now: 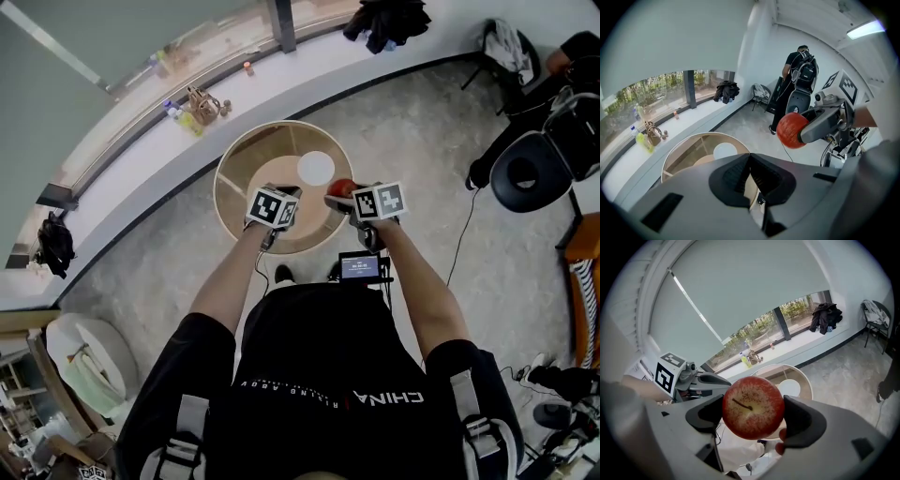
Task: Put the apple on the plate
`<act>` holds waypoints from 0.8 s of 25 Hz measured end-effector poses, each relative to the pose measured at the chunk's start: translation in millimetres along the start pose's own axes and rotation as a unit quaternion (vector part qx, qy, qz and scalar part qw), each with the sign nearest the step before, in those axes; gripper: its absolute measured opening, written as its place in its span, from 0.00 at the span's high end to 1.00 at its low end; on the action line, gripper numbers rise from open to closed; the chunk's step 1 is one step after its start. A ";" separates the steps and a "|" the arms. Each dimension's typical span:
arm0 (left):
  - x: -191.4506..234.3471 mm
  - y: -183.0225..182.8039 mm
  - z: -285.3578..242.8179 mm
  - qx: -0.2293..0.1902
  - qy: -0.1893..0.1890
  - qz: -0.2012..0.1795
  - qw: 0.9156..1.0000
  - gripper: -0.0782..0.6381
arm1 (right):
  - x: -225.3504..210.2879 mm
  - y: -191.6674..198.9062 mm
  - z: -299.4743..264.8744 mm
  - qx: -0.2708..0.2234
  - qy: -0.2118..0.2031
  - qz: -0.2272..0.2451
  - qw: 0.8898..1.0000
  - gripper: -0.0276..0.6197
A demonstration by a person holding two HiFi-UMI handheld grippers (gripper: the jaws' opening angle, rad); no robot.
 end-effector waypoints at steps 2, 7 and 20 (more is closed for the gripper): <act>4.2 2.1 -3.2 0.006 0.001 0.002 1.000 0.87 | -2.2 -1.1 -7.1 0.005 -0.003 -0.003 1.000 0.37; 6.5 2.7 -16.2 0.031 0.000 0.007 0.999 0.87 | -18.4 -4.5 -14.1 0.020 -0.008 -0.015 1.000 0.37; 66.1 11.3 -170.3 0.050 0.014 0.033 0.998 0.87 | -146.6 -8.6 -146.1 0.096 0.032 0.022 0.995 0.37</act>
Point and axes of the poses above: the fingertips, and each gripper's own axes: z backward along the fingers, x to its left, y out of its underside, the point moved 6 cm from there along z, backward along the fingers, and after that the axes turned 4 degrees about -y, right-handed, at the moved point
